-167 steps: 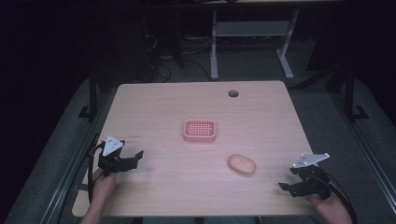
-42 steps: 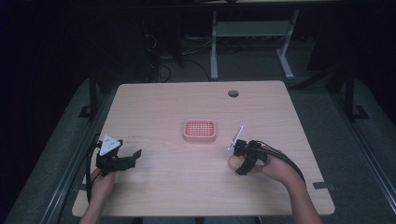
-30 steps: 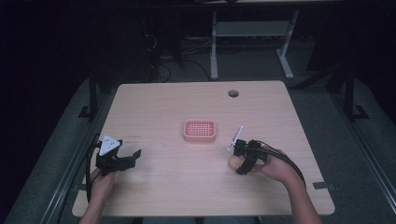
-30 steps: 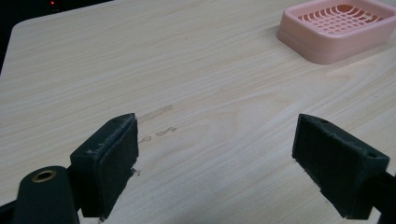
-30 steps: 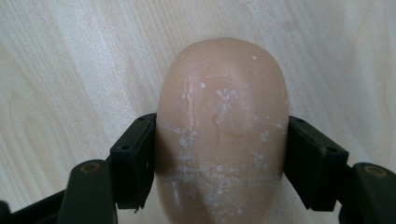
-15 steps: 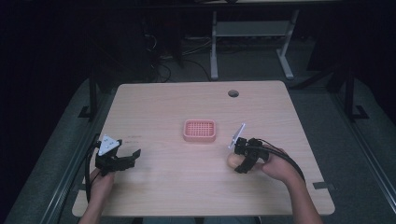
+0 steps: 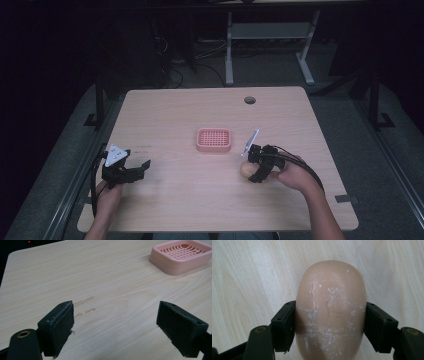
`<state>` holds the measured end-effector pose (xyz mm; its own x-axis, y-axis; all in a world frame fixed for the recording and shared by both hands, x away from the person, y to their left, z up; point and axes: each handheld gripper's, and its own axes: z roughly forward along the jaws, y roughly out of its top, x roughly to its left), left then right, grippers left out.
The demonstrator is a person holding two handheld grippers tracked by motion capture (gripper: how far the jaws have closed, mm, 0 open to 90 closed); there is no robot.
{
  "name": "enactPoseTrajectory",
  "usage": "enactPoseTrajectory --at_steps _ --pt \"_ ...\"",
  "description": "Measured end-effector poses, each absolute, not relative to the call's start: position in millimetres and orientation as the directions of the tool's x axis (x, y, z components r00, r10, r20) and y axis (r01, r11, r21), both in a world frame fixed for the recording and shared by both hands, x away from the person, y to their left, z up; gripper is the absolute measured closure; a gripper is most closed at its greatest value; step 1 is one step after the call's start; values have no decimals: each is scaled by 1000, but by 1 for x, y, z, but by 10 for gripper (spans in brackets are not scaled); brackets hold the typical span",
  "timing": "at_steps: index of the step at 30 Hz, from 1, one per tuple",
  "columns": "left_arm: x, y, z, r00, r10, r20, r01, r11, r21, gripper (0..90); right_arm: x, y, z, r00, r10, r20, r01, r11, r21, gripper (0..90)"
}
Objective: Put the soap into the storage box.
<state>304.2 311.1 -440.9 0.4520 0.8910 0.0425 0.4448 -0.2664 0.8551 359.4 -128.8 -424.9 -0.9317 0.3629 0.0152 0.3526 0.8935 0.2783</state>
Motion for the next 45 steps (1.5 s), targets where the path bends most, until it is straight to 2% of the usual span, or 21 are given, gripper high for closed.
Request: enactPoseTrajectory --at_steps 11,45 --pt "304 311 -441 451 891 43 446 -267 854 142 368 -130 -424 -930 366 41 360 880 311 317" --pt "304 312 -441 449 893 42 446 -264 855 142 387 -117 -410 -941 337 44 332 883 331 318"
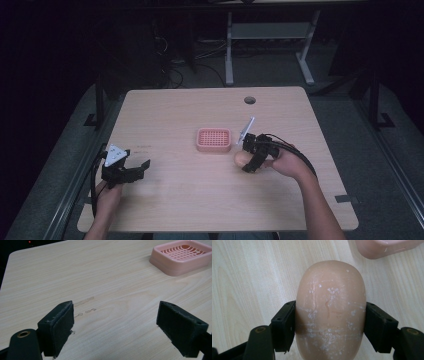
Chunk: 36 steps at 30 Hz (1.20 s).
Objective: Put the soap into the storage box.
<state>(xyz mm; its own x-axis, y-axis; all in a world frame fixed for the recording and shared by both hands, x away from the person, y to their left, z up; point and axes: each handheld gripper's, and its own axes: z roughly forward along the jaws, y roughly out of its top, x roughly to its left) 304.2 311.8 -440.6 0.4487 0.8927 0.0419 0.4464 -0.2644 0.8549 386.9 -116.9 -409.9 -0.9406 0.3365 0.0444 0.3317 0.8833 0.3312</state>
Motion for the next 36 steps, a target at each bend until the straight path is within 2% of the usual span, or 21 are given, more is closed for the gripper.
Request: enactPoseTrajectory --at_steps 36 --pt "304 312 -441 445 895 36 446 -256 857 142 404 -94 -395 -957 291 15 281 907 315 317"
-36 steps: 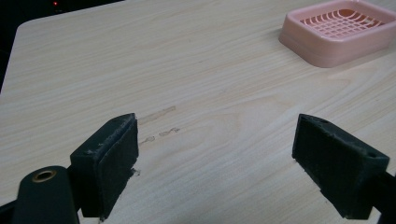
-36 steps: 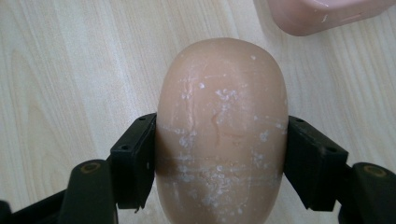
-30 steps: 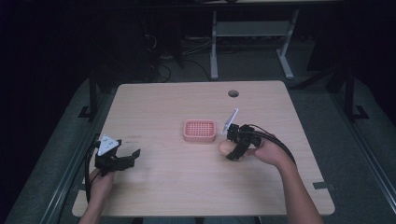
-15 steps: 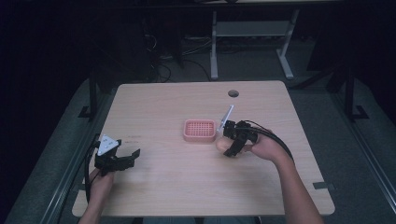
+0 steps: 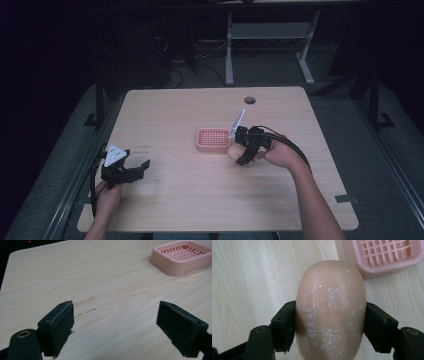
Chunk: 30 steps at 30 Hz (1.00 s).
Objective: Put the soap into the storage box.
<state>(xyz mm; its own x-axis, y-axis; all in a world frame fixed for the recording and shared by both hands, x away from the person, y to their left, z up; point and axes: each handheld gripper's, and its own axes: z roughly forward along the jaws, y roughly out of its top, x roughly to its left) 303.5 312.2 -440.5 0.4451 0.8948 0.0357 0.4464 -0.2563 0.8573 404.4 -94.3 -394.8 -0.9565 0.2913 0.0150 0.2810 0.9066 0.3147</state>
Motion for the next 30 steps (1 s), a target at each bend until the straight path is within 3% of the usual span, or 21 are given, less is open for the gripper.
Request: enactPoseTrajectory --at_steps 30 --pt "304 312 -441 445 895 36 447 -257 857 142 430 -69 -383 -966 259 9 250 922 295 318"
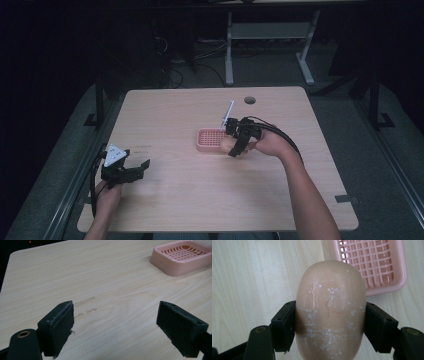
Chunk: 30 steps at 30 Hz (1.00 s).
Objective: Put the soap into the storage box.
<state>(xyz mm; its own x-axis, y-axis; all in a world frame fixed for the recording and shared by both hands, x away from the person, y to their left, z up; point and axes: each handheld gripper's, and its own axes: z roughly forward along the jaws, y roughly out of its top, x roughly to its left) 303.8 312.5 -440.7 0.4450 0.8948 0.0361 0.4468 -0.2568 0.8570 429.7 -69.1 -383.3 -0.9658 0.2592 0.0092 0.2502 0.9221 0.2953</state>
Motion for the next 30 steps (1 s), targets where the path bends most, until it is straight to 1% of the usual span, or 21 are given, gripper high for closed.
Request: enactPoseTrajectory --at_steps 9,13,17,22,26,30 --pt "304 313 -441 445 895 36 448 -257 856 142 440 -59 -381 -968 249 10 242 927 286 318" --pt "304 312 -441 446 894 37 447 -259 856 142 444 -57 -381 -967 254 19 248 920 305 317" --pt "304 312 -441 446 894 37 446 -258 857 142 449 -55 -384 -967 255 24 251 926 283 317" --pt "304 312 -441 448 893 39 446 -261 856 142 457 -51 -383 -965 260 28 258 925 280 317" --pt "306 312 -442 442 897 36 450 -256 856 142 463 -47 -384 -965 259 49 262 914 309 317" --pt "305 313 -442 437 899 32 453 -251 856 142 469 -39 -387 -966 253 43 255 926 279 317"
